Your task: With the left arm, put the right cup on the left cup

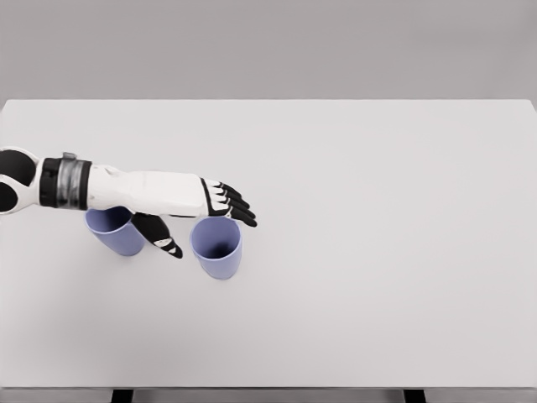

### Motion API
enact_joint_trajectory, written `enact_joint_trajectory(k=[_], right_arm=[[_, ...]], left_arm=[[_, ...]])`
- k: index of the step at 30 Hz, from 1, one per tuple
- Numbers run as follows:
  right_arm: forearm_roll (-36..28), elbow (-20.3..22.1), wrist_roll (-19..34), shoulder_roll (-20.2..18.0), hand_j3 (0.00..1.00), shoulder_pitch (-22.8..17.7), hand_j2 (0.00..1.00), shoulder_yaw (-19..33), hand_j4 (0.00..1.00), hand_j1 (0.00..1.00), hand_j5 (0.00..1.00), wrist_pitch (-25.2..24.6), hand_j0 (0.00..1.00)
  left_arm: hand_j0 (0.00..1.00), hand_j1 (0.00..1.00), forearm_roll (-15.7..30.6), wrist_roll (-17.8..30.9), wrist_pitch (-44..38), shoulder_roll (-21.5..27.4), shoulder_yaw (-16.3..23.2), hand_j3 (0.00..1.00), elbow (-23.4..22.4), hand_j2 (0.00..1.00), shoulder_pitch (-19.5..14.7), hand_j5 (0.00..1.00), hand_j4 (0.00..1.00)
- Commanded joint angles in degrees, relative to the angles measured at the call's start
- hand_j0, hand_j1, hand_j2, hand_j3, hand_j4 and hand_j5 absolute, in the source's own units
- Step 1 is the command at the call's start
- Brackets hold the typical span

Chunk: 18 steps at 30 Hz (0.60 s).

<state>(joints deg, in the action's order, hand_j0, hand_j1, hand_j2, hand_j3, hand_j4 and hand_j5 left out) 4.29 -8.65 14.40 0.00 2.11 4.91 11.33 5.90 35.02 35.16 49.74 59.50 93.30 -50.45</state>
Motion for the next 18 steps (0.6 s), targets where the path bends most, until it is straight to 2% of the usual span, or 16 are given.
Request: enact_joint_trajectory(k=[1, 4, 18], right_arm=[[0.0, -0.1, 0.0, 0.0, 1.0, 0.1, 1.0, 0.0, 1.0, 1.0, 1.0, 0.0, 1.0], [0.0, 0.0, 0.0, 0.0, 1.0, 0.1, 1.0, 0.0, 1.0, 1.0, 1.0, 0.0, 1.0], [0.0, 0.0, 0.0, 0.0, 1.0, 0.0, 1.0, 0.0, 1.0, 1.0, 1.0, 0.0, 1.0]], left_arm=[[1.0, 1.0, 0.0, 0.0, -0.2, -0.5, -0.1, 1.0, -0.2, 1.0, 0.0, 1.0, 1.0], [1.0, 1.0, -1.6, 0.0, -0.2, -2.5, -0.1, 1.0, -1.4, 1.0, 0.8, 1.0, 1.0], [1.0, 1.0, -3.8, 0.0, -0.2, -3.2, -1.0, 1.0, -2.8, 1.0, 3.1, 1.0, 1.0]])
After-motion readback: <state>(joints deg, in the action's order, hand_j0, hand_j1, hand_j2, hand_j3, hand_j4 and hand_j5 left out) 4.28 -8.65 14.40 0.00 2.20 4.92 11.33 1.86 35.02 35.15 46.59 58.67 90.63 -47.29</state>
